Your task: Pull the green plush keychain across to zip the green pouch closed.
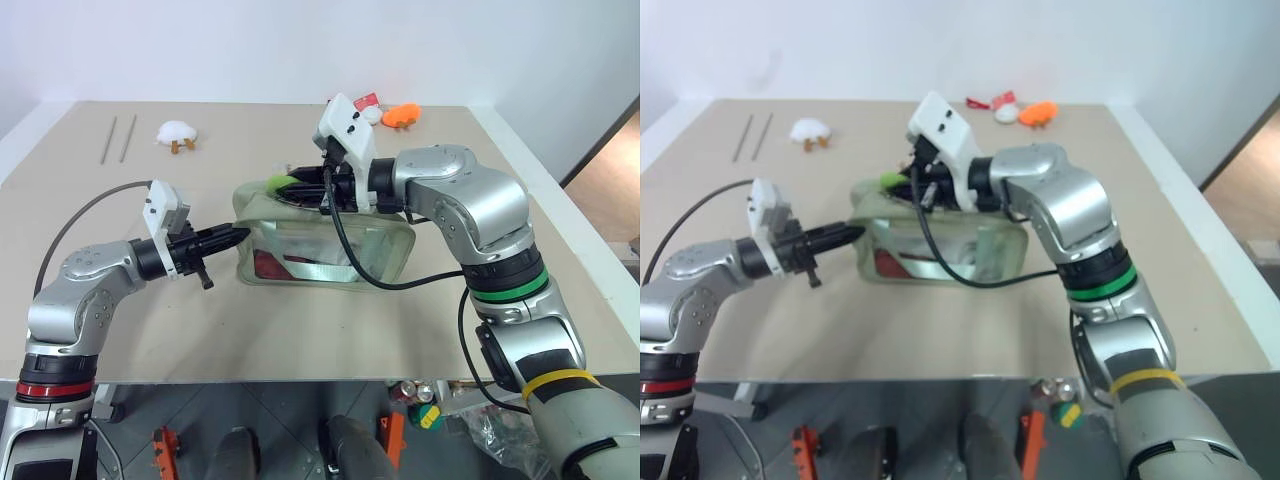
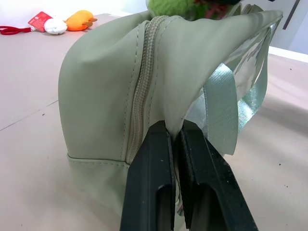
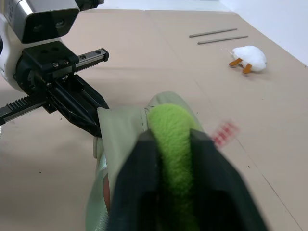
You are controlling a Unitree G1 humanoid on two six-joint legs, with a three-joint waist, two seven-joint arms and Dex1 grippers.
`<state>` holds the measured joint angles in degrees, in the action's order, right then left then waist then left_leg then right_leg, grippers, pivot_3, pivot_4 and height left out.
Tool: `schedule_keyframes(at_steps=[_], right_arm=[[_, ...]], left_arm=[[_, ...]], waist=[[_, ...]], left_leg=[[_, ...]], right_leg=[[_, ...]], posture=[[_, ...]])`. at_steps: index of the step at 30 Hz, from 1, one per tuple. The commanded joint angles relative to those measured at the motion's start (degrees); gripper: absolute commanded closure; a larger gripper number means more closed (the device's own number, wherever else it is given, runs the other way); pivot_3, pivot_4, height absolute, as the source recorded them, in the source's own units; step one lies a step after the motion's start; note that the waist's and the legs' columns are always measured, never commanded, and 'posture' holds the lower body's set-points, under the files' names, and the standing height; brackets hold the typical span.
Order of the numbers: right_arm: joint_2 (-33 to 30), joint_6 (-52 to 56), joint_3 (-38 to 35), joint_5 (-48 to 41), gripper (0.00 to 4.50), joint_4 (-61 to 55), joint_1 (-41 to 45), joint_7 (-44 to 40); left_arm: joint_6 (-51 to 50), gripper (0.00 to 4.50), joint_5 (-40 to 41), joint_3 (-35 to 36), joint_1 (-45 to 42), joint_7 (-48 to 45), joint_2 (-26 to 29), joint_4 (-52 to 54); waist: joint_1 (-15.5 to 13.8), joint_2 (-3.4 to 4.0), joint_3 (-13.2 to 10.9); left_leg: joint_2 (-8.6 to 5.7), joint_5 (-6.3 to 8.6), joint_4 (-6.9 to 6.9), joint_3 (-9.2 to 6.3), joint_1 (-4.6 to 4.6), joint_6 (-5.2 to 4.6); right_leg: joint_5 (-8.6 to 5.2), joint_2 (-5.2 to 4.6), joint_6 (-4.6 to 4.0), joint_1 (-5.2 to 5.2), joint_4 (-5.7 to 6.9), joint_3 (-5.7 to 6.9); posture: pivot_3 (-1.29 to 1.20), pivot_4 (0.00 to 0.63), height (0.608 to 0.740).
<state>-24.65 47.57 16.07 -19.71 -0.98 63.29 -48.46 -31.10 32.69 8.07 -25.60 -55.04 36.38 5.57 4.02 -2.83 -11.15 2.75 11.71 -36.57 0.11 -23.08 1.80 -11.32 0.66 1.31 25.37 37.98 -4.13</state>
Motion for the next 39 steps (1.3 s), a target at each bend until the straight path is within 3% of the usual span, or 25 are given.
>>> schedule_keyframes(at_steps=[1, 11, 21, 27, 35, 39], right_arm=[[-0.4, -1.4, -1.0, 0.4, 4.46, -1.5, 0.1, -0.7], [-6.0, -3.5, -6.4, -0.6, 4.46, 0.0, 1.0, -4.6], [-25.6, -34.2, -8.3, 9.5, 4.46, -1.9, -12.5, -16.7], [-32.1, -42.7, -8.8, 17.9, 4.46, 4.7, -13.1, -14.7], [-35.1, -45.5, -9.9, 21.1, 4.46, 5.9, -13.9, -14.3], [-34.0, -44.4, -7.6, 22.4, 4.46, 3.1, -19.1, -14.0]], left_arm=[[-0.3, 4.50, -0.1, -0.7, 0.7, 0.2, -0.1, 0.0], [-0.3, 4.50, 0.0, -0.8, 0.5, -0.1, -0.3, -0.6], [-1.4, 4.50, 0.6, -1.5, -0.1, 0.3, -0.1, -0.1], [-0.7, 4.50, 0.3, -1.8, 0.3, -0.1, 0.1, -1.0], [-0.9, 4.50, 0.5, -1.7, 1.0, -0.4, 0.2, -1.2], [-1.7, 4.50, 0.9, -1.5, 1.1, 0.2, 0.3, 0.0]], waist=[[0.0, 0.00, 0.0], [-0.1, 0.01, 0.0], [-1.0, 0.01, 0.0], [-1.2, 0.03, 0.0], [-1.3, 0.03, 0.0], [-1.4, 0.02, 0.0]], left_leg=[[0.00, 0.00, 0.00, 0.00, 0.00, 0.00], [0.00, 0.00, 0.00, -0.03, -0.03, 0.00], [-0.01, 0.01, 0.18, -0.03, -0.10, -0.01], [-0.01, 0.01, 0.15, 0.03, -0.08, 0.00], [-0.02, 0.00, 0.14, 0.04, -0.11, 0.01], [-0.02, 0.01, 0.15, 0.02, -0.13, 0.01]], right_leg=[[0.00, 0.00, 0.00, 0.00, 0.00, 0.00], [-0.07, -0.01, -0.11, -0.01, -0.01, 0.03], [-0.03, -0.02, 0.03, -0.04, -0.40, 0.06], [-0.08, -0.02, -0.16, -0.05, -0.49, 0.01], [-0.06, -0.04, -0.16, -0.06, -0.57, -0.01], [-0.07, -0.05, -0.14, -0.09, -0.61, 0.01]], posture=[[0.00, 0.150, 0.740], [0.00, 0.150, 0.740], [0.00, 0.150, 0.740], [0.00, 0.150, 0.740], [0.00, 0.150, 0.740], [0.00, 0.150, 0.740]])
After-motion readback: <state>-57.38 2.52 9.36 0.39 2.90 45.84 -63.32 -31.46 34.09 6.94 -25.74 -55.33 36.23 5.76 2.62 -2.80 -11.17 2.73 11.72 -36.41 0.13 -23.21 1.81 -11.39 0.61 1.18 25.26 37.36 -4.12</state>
